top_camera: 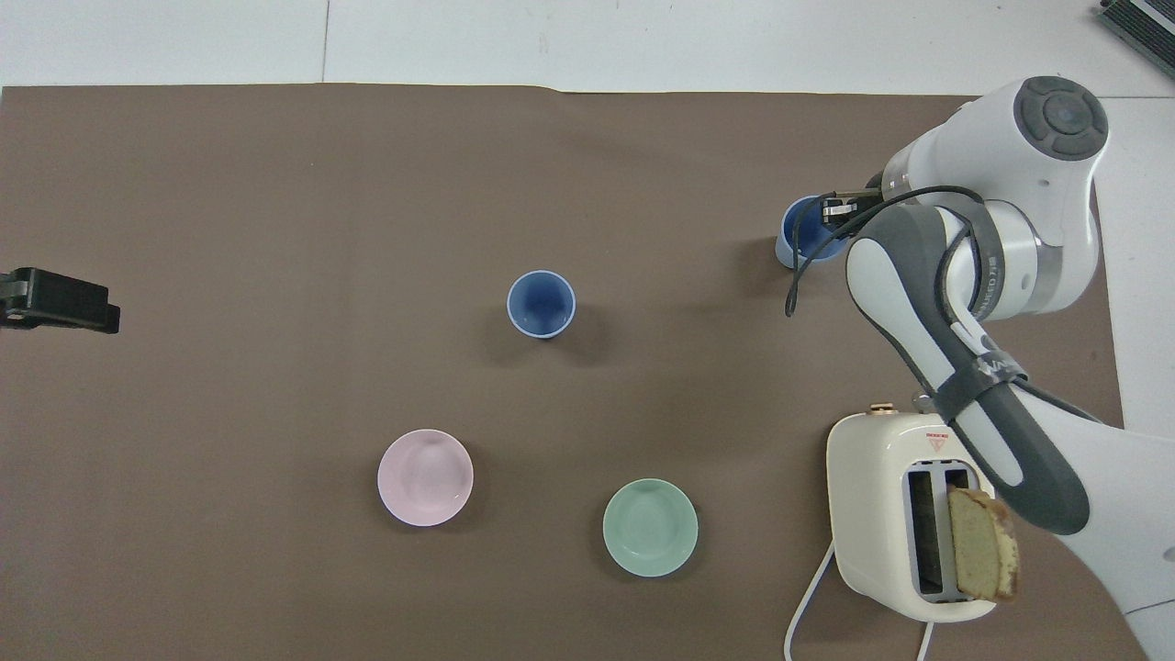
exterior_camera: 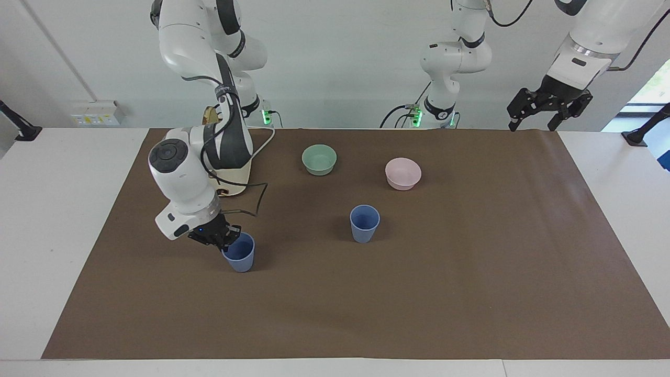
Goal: Stack blue cups with both arms
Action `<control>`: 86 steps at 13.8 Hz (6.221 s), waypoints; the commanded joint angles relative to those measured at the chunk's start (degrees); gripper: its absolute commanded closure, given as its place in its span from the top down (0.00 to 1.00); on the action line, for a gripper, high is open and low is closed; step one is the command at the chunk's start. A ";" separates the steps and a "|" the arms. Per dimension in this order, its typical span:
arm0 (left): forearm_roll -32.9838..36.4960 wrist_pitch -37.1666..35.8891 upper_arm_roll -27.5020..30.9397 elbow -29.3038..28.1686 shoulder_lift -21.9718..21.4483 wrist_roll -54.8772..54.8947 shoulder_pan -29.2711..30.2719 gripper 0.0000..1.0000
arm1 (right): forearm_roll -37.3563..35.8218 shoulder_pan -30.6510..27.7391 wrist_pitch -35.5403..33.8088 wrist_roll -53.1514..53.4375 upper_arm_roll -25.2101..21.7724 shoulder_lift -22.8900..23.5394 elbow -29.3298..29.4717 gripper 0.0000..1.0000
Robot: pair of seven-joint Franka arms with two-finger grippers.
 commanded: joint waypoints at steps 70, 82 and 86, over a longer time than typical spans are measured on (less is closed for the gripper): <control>-0.57 -0.20 -0.35 -0.82 -1.07 0.58 0.77 1.00 | -0.19 12.56 -16.14 21.35 0.93 -19.62 -2.40 1.00; -0.57 -0.29 -0.35 -0.91 -1.07 0.49 0.77 1.00 | -0.18 -3.56 -38.81 -1.99 0.93 -24.76 7.04 1.00; -0.57 -0.20 -0.35 -0.82 -1.07 0.58 0.77 1.00 | -0.19 -3.74 -39.60 -2.34 1.20 -24.14 7.33 1.00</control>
